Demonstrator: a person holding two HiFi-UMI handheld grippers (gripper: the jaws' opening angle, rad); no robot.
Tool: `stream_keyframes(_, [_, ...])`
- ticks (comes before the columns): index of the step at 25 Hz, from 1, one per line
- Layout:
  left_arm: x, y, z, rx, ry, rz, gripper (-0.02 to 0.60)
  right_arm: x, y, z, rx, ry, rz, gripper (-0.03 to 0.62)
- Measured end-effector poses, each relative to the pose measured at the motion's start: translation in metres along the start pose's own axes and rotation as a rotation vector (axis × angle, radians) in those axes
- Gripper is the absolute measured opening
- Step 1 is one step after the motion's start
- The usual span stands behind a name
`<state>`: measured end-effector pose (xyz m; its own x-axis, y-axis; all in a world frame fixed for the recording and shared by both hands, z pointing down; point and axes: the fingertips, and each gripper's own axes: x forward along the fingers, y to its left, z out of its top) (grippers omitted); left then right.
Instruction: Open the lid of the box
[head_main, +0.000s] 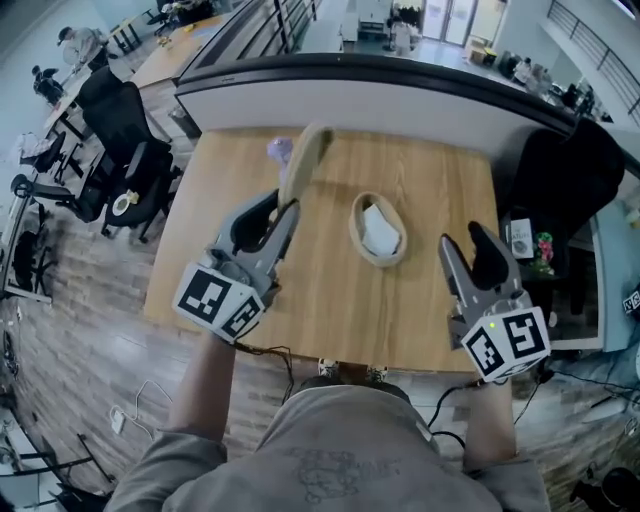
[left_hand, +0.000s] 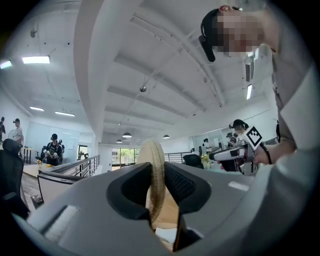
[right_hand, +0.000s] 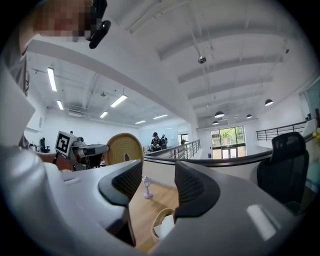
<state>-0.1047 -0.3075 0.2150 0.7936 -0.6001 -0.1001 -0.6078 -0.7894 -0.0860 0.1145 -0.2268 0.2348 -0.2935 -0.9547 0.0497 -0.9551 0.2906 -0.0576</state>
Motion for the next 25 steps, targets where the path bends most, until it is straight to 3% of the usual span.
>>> stream_keyframes(8, [-0.043, -0.02, 0.016, 0.018, -0.042, 0.033, 0.083, -0.028, 0.007, 0.015, -0.051, -0.007, -0.023, 0.14])
stream_keyframes(13, [-0.058, -0.026, 0.0, -0.031, -0.031, 0.079, 0.083, -0.036, 0.013, -0.003, -0.048, 0.036, -0.033, 0.112])
stream_keyframes(15, [-0.06, -0.028, -0.008, -0.015, -0.01, 0.091, 0.083, -0.039, 0.015, -0.012, -0.064, 0.05, -0.027, 0.105])
stream_keyframes(18, [-0.06, -0.032, -0.017, 0.0, 0.023, 0.087, 0.084, -0.045, 0.018, -0.018, -0.076, 0.059, -0.013, 0.081])
stream_keyframes(25, [-0.066, -0.043, -0.039, -0.058, 0.063, 0.089, 0.084, -0.047, 0.021, -0.03, -0.054, 0.087, 0.004, 0.009])
